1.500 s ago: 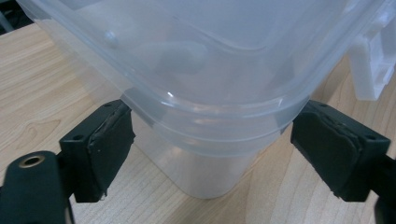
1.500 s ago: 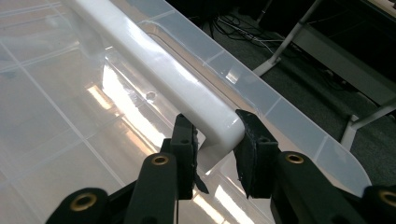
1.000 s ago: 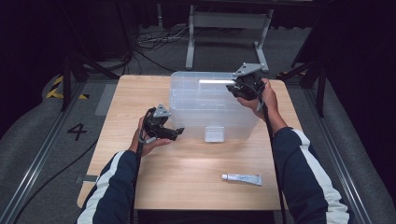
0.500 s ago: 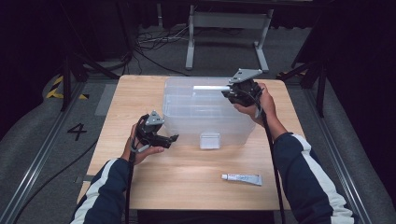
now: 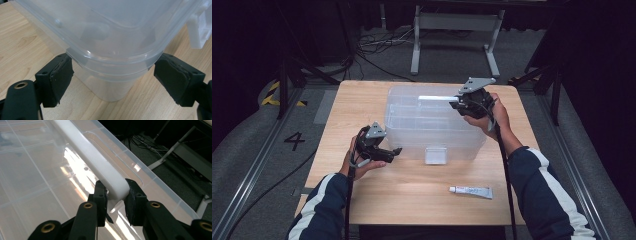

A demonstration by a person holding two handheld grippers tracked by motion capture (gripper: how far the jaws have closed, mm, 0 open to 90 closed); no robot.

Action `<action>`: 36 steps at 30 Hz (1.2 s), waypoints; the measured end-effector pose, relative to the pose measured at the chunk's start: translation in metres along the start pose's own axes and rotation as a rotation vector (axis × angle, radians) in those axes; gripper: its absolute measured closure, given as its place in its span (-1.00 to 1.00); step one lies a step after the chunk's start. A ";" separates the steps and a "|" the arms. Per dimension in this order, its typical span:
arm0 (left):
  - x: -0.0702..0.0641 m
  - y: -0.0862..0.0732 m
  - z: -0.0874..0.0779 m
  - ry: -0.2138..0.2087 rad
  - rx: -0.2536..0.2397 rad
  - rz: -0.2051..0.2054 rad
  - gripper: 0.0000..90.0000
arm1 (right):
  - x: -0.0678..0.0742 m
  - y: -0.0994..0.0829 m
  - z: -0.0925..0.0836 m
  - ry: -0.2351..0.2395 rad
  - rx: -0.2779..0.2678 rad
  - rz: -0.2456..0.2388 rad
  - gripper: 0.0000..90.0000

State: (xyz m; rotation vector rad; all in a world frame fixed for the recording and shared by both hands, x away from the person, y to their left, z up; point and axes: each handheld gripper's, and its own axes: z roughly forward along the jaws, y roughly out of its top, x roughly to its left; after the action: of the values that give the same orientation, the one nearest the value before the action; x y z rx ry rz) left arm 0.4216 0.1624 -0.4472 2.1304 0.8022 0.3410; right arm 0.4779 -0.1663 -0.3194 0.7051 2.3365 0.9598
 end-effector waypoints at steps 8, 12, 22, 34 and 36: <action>0.002 -0.004 -0.005 -0.009 -0.019 0.004 -0.51 | -0.002 0.000 -0.001 0.011 -0.006 0.013 0.63; 0.001 -0.007 -0.007 -0.013 -0.019 0.012 -0.45 | -0.003 0.000 -0.001 0.019 -0.005 0.018 0.63; 0.000 -0.013 -0.028 0.018 -0.047 0.007 -0.40 | -0.011 0.006 -0.002 0.040 0.002 0.048 0.63; 0.001 -0.013 -0.047 0.003 -0.118 -0.018 0.02 | -0.021 0.018 -0.001 0.053 0.032 0.068 0.63; 0.000 -0.012 -0.049 -0.007 -0.126 -0.013 0.13 | -0.021 0.019 -0.001 0.054 0.036 0.069 0.62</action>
State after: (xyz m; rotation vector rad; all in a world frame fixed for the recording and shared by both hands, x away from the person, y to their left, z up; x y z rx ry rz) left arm 0.3928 0.1977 -0.4259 2.0074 0.7694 0.3672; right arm 0.4982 -0.1682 -0.2988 0.7875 2.3952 0.9804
